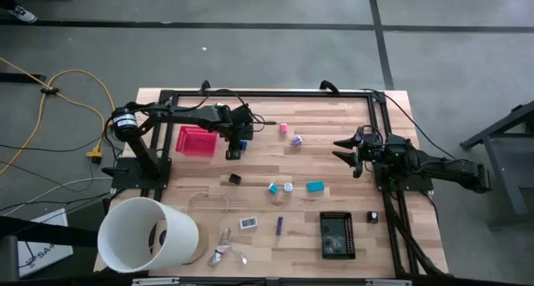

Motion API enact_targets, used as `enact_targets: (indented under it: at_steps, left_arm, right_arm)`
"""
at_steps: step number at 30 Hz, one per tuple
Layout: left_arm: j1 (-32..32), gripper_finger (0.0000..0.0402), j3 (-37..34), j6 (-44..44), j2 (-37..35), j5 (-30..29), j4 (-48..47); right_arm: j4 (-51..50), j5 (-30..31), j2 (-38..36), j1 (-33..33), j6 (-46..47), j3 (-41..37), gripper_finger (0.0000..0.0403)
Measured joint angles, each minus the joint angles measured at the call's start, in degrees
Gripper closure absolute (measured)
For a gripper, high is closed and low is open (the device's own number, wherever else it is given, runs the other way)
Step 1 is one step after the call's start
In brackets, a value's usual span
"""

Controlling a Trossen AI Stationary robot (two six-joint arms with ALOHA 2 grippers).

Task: Pick & Place Office items
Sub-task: Put the dark blue digital clock into the red bin

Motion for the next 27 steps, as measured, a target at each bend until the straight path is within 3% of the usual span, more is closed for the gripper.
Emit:
enact_targets:
  at_steps: [14, 27]
  left_arm:
    - [-0.02, 0.0174, 0.00, 0.19, 0.00, 0.07, -0.01]
    - [-0.17, 0.0171, 0.04, 5.07, 0.85, 0.07, -0.01]
  right_arm:
    - [0.00, -0.01, 0.00, 0.01, 0.01, 0.01, 0.0231]
    - [0.00, 0.01, 0.00, 0.01, 0.00, 0.00, 0.0231]
